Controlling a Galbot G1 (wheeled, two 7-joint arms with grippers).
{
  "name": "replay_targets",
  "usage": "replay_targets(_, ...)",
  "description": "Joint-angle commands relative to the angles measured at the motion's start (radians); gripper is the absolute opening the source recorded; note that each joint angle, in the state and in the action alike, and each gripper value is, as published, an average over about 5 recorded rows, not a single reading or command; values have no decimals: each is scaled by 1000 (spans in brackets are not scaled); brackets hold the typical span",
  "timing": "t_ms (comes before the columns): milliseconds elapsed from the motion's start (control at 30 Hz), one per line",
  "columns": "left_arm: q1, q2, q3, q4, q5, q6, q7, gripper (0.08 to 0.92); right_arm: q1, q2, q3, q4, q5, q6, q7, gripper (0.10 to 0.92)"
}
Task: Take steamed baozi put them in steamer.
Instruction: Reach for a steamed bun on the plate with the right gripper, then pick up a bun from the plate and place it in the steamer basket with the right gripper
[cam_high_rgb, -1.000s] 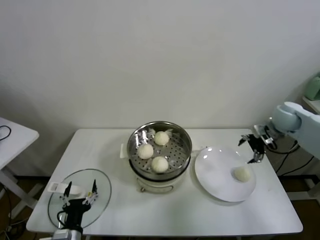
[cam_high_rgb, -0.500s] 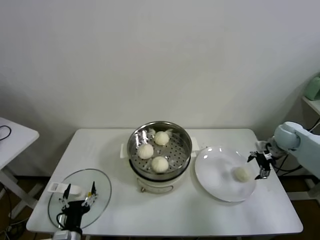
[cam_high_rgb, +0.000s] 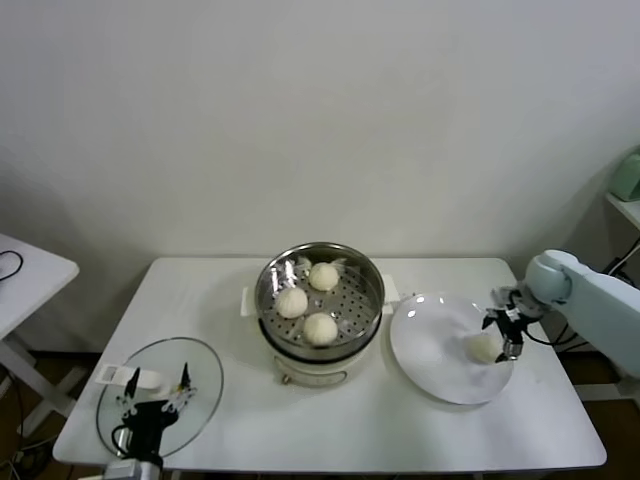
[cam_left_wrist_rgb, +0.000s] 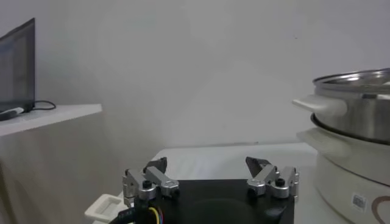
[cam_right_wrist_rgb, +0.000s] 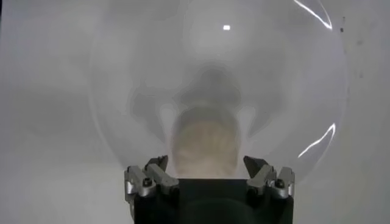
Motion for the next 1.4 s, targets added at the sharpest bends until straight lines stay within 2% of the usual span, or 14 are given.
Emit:
replay_targets(33, -2, -2, 1, 2, 2, 1, 0, 823, -16, 53, 9, -69, -31, 7, -3, 823)
replay_targets(667, -15, 8, 0, -2, 5, 9, 0, 823, -13, 55, 3, -71, -26, 5, -18, 818)
replay_targets(1100, -18, 3, 5, -5, 8, 12, -1, 823, -4, 58, -6, -69, 11, -6, -13, 736)
replay_targets(1267, -17, 2, 5, -5, 8, 12, -1, 823, 17, 54, -15, -63, 54, -18, -10, 717)
replay_targets(1400, -19, 2, 6, -5, 7, 12, -1, 823, 109, 47, -76, -45, 182, -56, 0, 709)
